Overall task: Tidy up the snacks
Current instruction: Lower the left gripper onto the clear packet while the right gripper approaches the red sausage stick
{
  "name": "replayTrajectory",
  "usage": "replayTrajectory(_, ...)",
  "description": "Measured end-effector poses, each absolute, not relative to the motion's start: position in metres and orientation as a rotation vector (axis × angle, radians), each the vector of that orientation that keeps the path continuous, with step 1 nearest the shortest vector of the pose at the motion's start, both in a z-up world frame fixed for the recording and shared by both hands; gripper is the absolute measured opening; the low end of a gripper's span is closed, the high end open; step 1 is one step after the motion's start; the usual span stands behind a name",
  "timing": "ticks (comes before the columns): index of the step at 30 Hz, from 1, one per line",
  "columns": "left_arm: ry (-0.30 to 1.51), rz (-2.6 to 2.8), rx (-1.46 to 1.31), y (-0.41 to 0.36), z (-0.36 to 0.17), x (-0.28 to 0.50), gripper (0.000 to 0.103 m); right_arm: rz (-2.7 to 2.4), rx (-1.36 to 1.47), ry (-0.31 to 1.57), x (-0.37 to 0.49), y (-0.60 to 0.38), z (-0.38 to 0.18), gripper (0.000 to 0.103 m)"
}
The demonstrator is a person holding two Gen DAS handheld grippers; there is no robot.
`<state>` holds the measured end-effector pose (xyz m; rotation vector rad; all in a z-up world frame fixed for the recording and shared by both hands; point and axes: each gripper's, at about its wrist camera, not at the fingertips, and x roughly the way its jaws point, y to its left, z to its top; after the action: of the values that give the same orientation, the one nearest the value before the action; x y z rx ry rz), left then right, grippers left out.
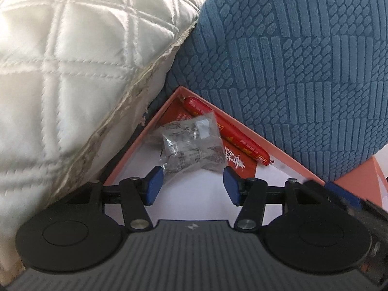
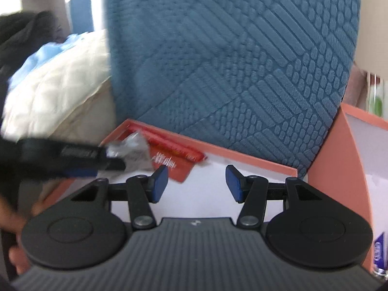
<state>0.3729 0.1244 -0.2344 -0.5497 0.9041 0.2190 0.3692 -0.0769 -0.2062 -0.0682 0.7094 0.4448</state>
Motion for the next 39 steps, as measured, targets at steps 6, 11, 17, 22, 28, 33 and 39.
replayTrajectory(6,0.903,0.221,-0.574,0.129,-0.235,0.376,0.067,0.47,0.041,0.812,0.413,-0.076,-0.22,0.055)
replayTrajectory(11,0.907,0.257,-0.522,0.122,-0.236,0.374,0.069,0.463,0.13,0.918,0.448,-0.075,-0.242,0.055)
replayTrajectory(17,0.893,0.266,-0.419,0.11,-0.233,0.373,0.073,0.472,0.202,0.991,0.475,-0.074,-0.267,0.057)
replayTrajectory(22,0.896,0.254,-0.45,0.111,-0.237,0.376,0.074,0.499,0.23,0.972,0.475,-0.071,-0.269,0.059)
replayTrajectory(28,0.901,0.252,-0.49,0.114,-0.241,0.38,0.074,0.563,0.384,1.01,0.48,-0.08,-0.274,0.058)
replayTrajectory(33,0.902,0.251,-0.478,0.112,-0.242,0.381,0.074,0.582,0.449,1.02,0.49,-0.089,-0.275,0.058)
replayTrajectory(39,0.898,0.253,-0.473,0.111,-0.245,0.387,0.074,0.627,0.509,1.06,0.487,-0.108,-0.263,0.059)
